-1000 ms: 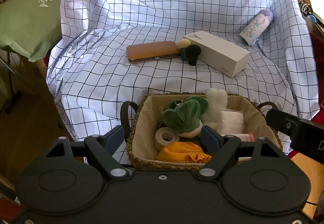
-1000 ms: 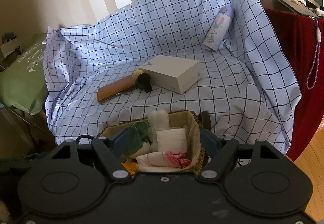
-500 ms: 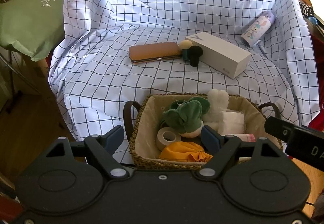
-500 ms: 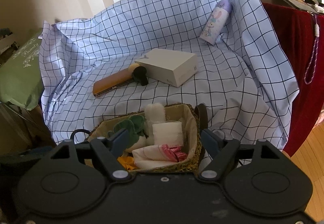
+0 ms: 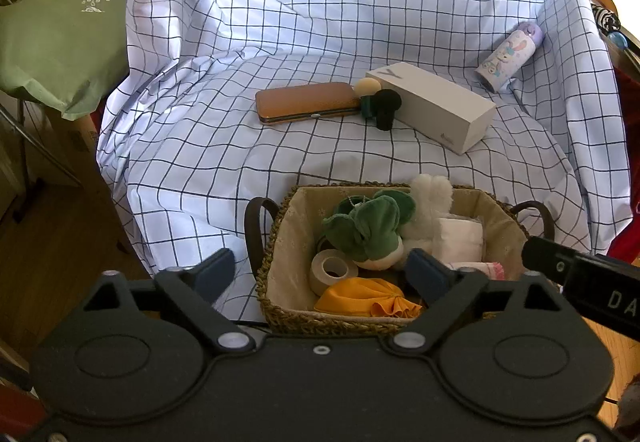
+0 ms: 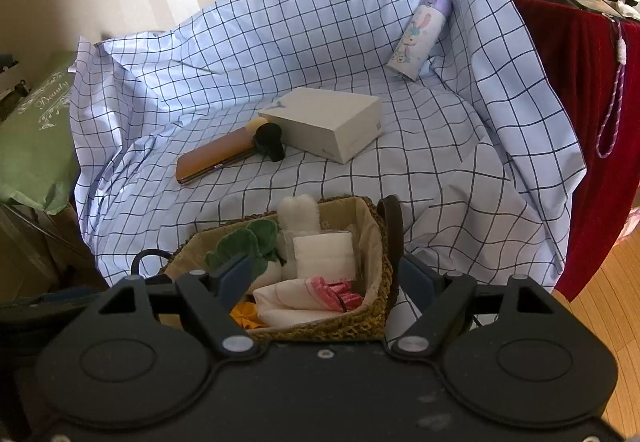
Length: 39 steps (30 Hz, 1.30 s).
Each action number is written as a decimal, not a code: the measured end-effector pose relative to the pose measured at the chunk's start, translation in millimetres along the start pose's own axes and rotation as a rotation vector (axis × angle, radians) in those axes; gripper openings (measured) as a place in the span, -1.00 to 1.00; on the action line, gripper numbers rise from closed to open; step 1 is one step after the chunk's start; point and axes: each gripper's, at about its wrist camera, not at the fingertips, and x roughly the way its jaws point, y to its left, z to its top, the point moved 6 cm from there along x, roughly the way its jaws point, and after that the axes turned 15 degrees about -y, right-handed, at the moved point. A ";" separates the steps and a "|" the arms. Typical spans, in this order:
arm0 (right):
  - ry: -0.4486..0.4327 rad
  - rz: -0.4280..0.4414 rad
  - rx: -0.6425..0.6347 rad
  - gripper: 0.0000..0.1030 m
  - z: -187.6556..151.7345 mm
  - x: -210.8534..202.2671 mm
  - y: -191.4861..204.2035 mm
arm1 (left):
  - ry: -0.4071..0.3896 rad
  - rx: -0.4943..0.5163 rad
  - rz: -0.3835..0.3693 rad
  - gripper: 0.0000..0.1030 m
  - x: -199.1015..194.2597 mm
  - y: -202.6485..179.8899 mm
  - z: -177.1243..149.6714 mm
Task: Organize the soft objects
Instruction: 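Withdraw both open tools from the basket toward the items on the sheet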
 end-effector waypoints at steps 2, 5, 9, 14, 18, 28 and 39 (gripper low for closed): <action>0.004 -0.002 0.000 0.57 -0.5 0.8 -0.3 | -0.003 0.001 0.000 0.76 -0.9 -0.3 0.3; 0.011 -0.005 0.002 0.58 -1.3 1.5 -1.0 | -0.001 0.002 -0.001 0.76 -1.3 -0.3 0.1; 0.019 -0.010 0.004 0.59 -2.5 2.0 -2.1 | 0.009 0.003 -0.002 0.78 -0.5 -0.3 -0.8; 0.027 -0.015 0.005 0.62 -4.5 3.0 -3.6 | 0.017 -0.001 0.000 0.79 0.8 1.4 -2.4; 0.037 -0.019 0.004 0.65 -6.3 4.8 -4.3 | 0.027 -0.003 0.001 0.79 2.7 2.1 -4.0; 0.069 -0.034 -0.005 0.79 -6.8 17.2 -6.7 | 0.060 0.003 0.007 0.80 10.6 4.3 -3.9; 0.103 -0.058 -0.007 0.81 2.7 36.1 -10.0 | 0.103 -0.007 -0.002 0.80 26.0 8.7 4.4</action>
